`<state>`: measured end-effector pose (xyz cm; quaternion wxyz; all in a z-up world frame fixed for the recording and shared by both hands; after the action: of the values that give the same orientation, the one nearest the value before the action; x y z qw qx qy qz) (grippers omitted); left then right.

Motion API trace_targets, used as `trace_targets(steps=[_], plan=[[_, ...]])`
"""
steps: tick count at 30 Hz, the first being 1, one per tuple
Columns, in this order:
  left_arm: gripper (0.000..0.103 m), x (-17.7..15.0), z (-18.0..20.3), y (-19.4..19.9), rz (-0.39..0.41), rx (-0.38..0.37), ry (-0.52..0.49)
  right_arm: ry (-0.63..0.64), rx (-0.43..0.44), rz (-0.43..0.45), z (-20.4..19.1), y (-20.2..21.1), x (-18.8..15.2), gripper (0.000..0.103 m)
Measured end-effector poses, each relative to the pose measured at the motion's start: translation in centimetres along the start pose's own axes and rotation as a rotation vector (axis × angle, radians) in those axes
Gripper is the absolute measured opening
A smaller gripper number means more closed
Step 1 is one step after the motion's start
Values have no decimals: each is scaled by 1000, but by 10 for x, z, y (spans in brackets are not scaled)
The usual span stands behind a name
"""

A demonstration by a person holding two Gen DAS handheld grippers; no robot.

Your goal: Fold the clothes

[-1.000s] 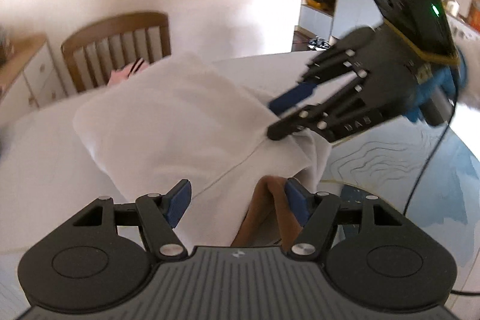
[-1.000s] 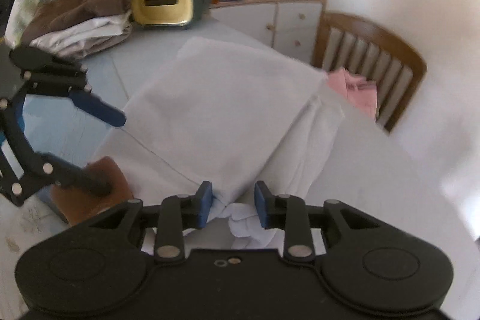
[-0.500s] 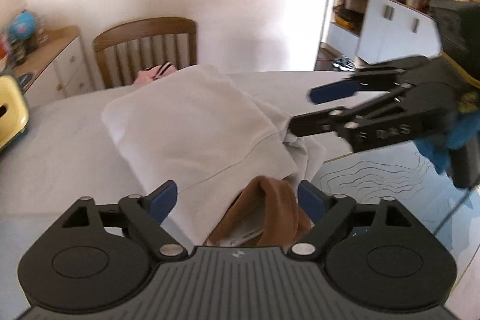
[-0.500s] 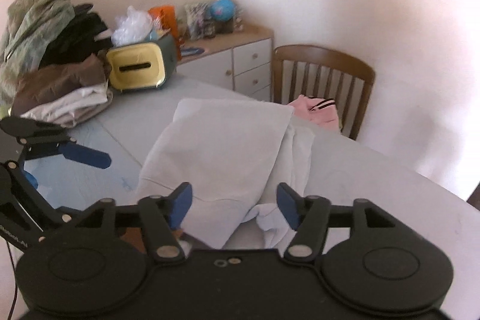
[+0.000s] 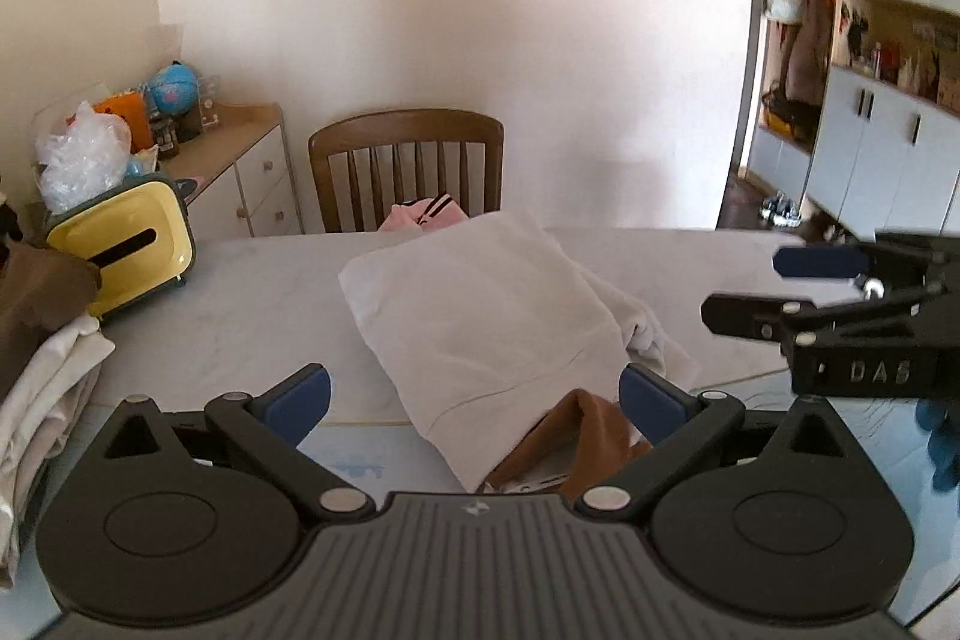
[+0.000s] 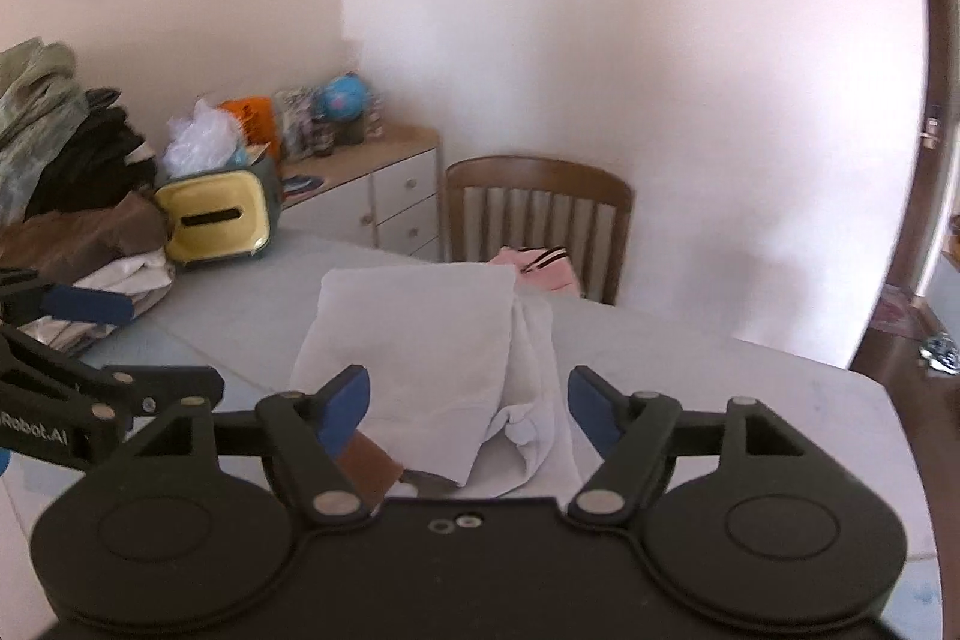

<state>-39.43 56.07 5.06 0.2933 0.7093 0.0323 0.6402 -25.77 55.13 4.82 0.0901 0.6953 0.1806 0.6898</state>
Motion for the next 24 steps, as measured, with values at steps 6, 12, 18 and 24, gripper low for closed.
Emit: trace_targets(steps=[6,12,18,24], plan=[[103,3,-6,14,-7,6,30,-26,-42,16,-10,19,-6,103],[103,-5,-12,18,-48,21,25,-53,-79,27,-17,33,-11,103],[103,-11,-17,24,-69,31,9,-56,-110,33,-26,43,-15,103],[103,-14,-18,28,-74,37,4,-84,-122,45,-33,50,-18,103]])
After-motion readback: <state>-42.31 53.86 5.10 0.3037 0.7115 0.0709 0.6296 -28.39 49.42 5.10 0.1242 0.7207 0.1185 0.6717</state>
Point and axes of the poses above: each gripper's, at about its wrist camera, not at the fingertips, and y roughly against the way its jaws point, z to its right, x to its top, the point moved 10 cm from there along -y, roughly the way its jaws point, and after that the axes turned 6 degrees about z, right-handed, at the moved point
